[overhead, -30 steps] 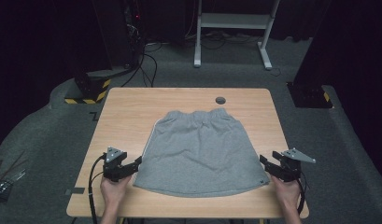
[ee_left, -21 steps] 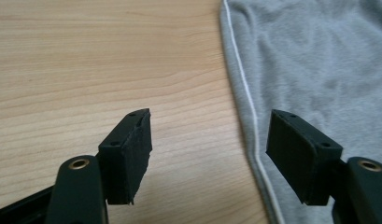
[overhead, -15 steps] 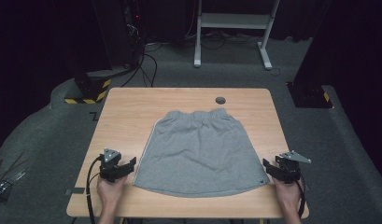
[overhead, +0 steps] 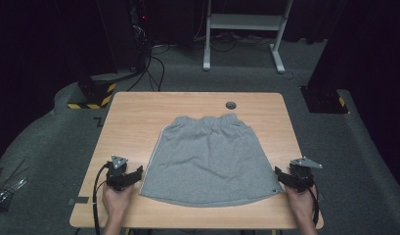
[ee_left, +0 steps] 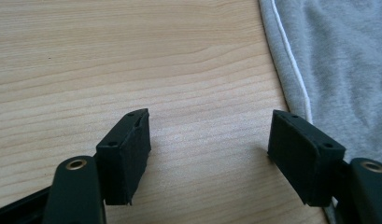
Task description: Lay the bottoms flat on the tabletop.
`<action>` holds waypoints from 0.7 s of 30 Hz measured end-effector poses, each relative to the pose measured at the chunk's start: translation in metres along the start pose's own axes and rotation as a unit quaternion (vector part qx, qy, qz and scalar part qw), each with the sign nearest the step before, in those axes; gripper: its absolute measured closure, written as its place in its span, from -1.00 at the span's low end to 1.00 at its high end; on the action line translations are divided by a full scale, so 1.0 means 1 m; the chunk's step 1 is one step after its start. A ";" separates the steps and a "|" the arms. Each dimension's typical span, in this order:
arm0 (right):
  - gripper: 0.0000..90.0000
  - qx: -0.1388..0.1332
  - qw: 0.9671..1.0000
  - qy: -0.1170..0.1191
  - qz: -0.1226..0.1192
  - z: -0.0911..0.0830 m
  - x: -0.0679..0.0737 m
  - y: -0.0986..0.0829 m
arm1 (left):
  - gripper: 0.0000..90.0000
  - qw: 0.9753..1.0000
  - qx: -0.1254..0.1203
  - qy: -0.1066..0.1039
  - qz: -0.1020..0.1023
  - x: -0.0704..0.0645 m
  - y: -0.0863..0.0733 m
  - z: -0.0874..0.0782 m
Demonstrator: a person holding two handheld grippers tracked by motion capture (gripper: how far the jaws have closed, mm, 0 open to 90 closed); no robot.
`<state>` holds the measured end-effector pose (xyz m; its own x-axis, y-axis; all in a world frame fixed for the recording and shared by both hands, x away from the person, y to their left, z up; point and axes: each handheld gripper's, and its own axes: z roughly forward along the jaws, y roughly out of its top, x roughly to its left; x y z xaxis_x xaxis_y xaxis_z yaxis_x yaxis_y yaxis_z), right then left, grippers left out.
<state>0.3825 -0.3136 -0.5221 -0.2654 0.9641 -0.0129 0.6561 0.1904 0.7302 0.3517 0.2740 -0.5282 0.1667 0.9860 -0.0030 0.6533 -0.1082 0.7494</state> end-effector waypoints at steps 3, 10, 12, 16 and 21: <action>-0.20 0.001 1.000 -0.001 -0.001 0.000 0.000 0.000 | -0.40 1.000 0.004 0.006 -0.005 0.000 0.000 0.000; -0.21 0.001 1.000 -0.002 -0.001 0.000 0.000 0.000 | -0.40 1.000 0.004 0.007 -0.006 0.000 0.000 0.000; -0.21 0.000 1.000 -0.003 -0.001 0.000 0.000 0.000 | -0.41 1.000 0.003 0.007 -0.006 0.000 0.000 0.000; -0.20 0.000 1.000 -0.002 -0.001 0.000 0.000 0.000 | -0.41 1.000 0.003 0.007 -0.006 0.000 0.000 0.000; -0.20 0.000 1.000 -0.001 -0.001 0.000 0.000 0.000 | -0.41 1.000 0.003 0.008 -0.007 0.000 0.000 0.000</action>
